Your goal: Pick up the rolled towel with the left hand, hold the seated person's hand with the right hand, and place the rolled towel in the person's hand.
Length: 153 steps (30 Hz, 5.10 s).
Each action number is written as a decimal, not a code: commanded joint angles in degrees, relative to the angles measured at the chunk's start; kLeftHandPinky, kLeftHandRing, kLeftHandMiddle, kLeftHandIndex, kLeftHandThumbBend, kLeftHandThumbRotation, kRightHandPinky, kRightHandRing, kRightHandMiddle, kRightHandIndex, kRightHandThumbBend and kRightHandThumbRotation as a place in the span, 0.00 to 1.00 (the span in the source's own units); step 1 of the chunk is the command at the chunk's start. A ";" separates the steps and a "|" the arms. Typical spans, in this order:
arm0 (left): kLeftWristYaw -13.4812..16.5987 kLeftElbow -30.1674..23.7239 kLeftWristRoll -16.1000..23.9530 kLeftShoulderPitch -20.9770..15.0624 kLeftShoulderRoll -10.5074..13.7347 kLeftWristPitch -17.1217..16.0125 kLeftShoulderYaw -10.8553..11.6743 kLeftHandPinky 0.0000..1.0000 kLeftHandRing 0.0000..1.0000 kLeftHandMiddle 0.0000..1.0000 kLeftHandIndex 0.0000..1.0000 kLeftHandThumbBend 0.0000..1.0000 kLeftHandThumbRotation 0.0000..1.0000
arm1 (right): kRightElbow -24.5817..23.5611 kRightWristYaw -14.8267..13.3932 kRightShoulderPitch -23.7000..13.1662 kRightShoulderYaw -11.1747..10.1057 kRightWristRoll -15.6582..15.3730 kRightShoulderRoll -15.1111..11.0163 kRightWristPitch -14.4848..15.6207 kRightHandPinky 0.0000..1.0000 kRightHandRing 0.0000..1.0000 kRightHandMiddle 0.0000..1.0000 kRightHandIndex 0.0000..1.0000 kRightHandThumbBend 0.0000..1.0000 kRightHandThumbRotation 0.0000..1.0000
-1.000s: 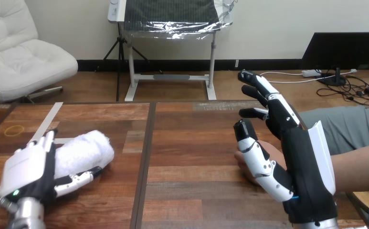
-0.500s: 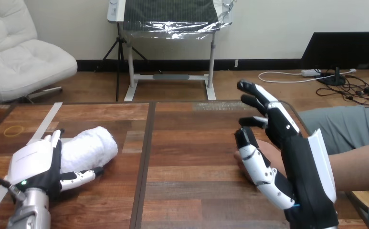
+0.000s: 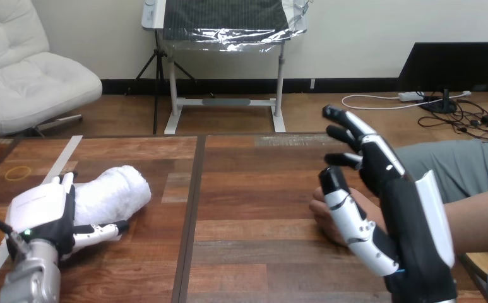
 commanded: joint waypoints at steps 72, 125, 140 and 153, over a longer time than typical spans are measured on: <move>9.17 5.93 -8.59 -1.55 0.00 -11.11 -3.87 0.40 0.47 0.52 0.55 0.75 0.00 | -1.15 2.69 -4.14 -1.54 1.67 -0.88 -2.28 0.68 0.75 0.76 0.75 0.27 0.59; 13.78 2.49 -13.19 2.68 -0.35 -23.82 -1.52 0.36 0.42 0.49 0.55 0.66 0.00 | 0.17 2.71 -5.15 -1.59 3.34 -1.56 -3.85 0.57 0.66 0.66 0.68 0.24 0.38; 12.40 -10.86 -17.65 10.08 -1.16 -29.83 0.73 0.34 0.40 0.47 0.53 0.63 0.00 | -0.31 3.16 -5.73 -1.14 3.25 -1.55 -2.90 0.55 0.65 0.67 0.68 0.26 0.30; 12.01 -22.80 -23.09 15.84 -5.22 -34.89 3.38 0.34 0.39 0.46 0.52 0.64 0.07 | -0.01 2.87 -7.30 -0.67 2.65 -0.96 -2.36 0.50 0.62 0.67 0.68 0.27 0.19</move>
